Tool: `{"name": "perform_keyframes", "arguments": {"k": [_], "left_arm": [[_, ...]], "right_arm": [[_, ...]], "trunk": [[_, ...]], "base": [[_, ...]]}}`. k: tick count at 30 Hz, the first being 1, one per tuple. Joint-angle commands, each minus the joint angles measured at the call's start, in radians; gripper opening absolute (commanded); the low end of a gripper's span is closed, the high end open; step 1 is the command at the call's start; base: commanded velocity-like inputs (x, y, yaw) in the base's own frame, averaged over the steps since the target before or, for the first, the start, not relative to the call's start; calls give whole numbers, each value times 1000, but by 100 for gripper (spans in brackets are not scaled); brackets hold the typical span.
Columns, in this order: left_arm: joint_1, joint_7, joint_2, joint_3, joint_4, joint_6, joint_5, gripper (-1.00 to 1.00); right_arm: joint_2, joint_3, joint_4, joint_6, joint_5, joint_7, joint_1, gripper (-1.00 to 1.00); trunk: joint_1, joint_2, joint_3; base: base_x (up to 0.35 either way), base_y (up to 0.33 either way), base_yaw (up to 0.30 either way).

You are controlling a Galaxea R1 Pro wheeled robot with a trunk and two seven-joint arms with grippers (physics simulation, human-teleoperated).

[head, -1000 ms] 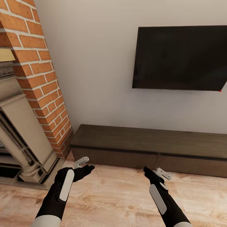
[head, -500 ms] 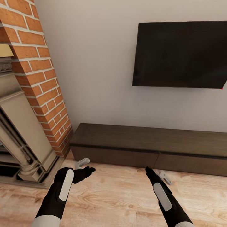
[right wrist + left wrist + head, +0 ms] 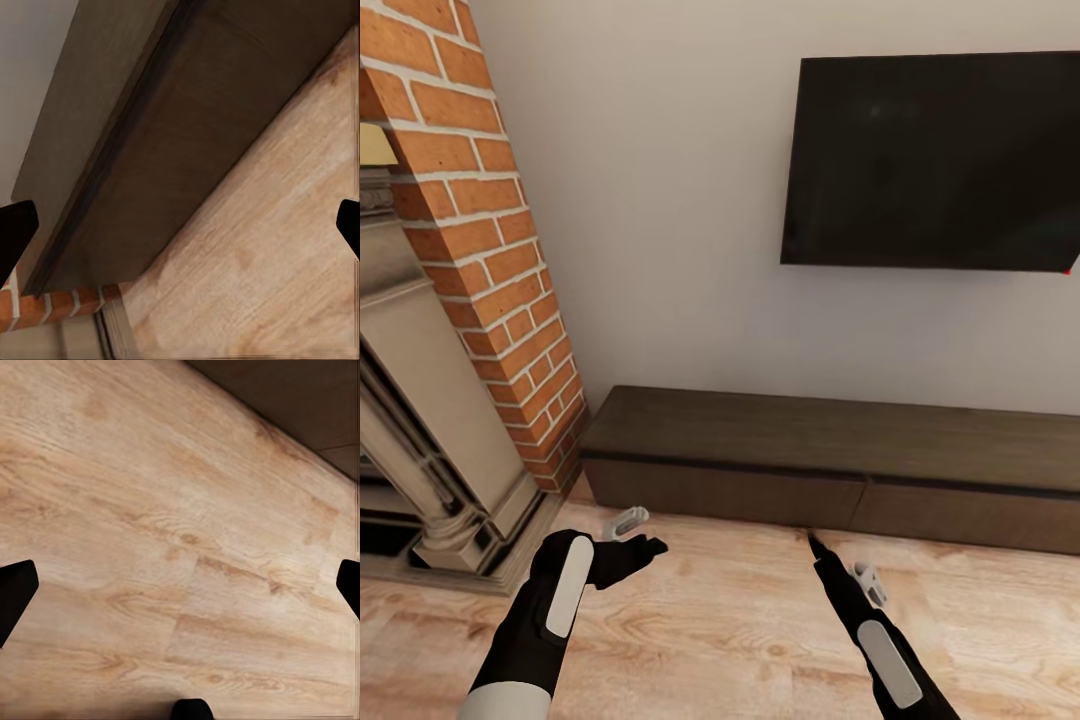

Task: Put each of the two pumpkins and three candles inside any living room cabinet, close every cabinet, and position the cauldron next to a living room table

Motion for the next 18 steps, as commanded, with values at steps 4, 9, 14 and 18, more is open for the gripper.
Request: {"name": "perform_keyframes", "arguments": {"k": [4, 9, 14, 18], "left_arm": [[-1, -16, 0, 2, -12, 10, 11, 100], [-1, -21, 3, 3, -45, 16, 22, 100], [-1, -22, 3, -1, -79, 18, 35, 100], [0, -22, 5, 0, -92, 17, 72, 100]], "right_arm": [[0, -5, 3, 5, -21, 8, 19, 100], [13, -1, 4, 3, -23, 4, 25, 100], [11, -12, 30, 2, -34, 6, 26, 100], [13, -42, 44, 2, -64, 8, 26, 100]], "trunk": [[15, -29, -13], [35, -64, -29], [42, -78, -35], [42, -78, -35]], "base": [[0, 0, 0], [0, 0, 0], [0, 0, 0], [0, 0, 0]]}}
